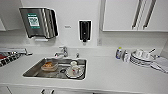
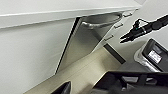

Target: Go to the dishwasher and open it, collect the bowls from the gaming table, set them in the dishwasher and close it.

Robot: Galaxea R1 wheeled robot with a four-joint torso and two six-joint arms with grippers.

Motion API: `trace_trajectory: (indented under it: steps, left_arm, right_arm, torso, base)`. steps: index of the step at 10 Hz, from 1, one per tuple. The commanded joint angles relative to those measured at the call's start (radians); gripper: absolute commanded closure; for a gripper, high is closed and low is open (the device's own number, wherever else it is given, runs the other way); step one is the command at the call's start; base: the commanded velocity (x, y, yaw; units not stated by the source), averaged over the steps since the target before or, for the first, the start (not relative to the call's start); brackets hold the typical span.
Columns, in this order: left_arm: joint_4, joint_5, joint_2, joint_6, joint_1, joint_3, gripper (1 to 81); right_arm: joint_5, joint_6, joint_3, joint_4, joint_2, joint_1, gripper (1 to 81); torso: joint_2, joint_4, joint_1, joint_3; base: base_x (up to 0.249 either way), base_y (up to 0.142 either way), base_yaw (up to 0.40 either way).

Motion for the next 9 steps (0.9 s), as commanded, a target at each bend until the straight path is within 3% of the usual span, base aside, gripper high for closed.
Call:
trace_trajectory:
  steps: [1,2,4,6,9]
  left_arm:
    - [-0.064,0.108,-0.037,-0.008,-0.15,0.048,1.0]
    - [-0.064,0.108,-0.041,-0.007,-0.159,0.054,1.0]
    - [-0.067,0.107,-0.041,-0.008,-0.164,0.049,1.0]
    - [-0.066,0.107,-0.043,-0.008,-0.164,0.046,1.0]
    - [-0.053,0.108,-0.038,-0.008,-0.164,0.043,1.0]
  right_arm:
    - [-0.027,0.023,0.059,0.014,-0.076,0.102,1.0]
    - [-0.028,0.034,0.077,0.014,-0.094,0.117,1.0]
    - [-0.03,0.057,0.129,0.011,-0.139,0.157,1.0]
    - [-0.09,0.097,0.142,0.014,-0.146,0.209,1.0]
    - [-0.113,0.212,0.139,0.009,-0.143,0.285,1.0]
  torso:
    - [-0.1,0.0,0.064,0.0]
    - [-0.034,0.0,0.021,0.0]
    - [-0.083,0.0,0.051,0.0]
    - [-0.095,0.0,0.058,0.0]
    - [-0.095,0.0,0.058,0.0]
  base:
    - [0.0,0.0,0.0]
    - [0.0,0.0,0.0]
    - [0.0,0.0,0.0]
    - [0.0,0.0,0.0]
    - [0.0,0.0,0.0]
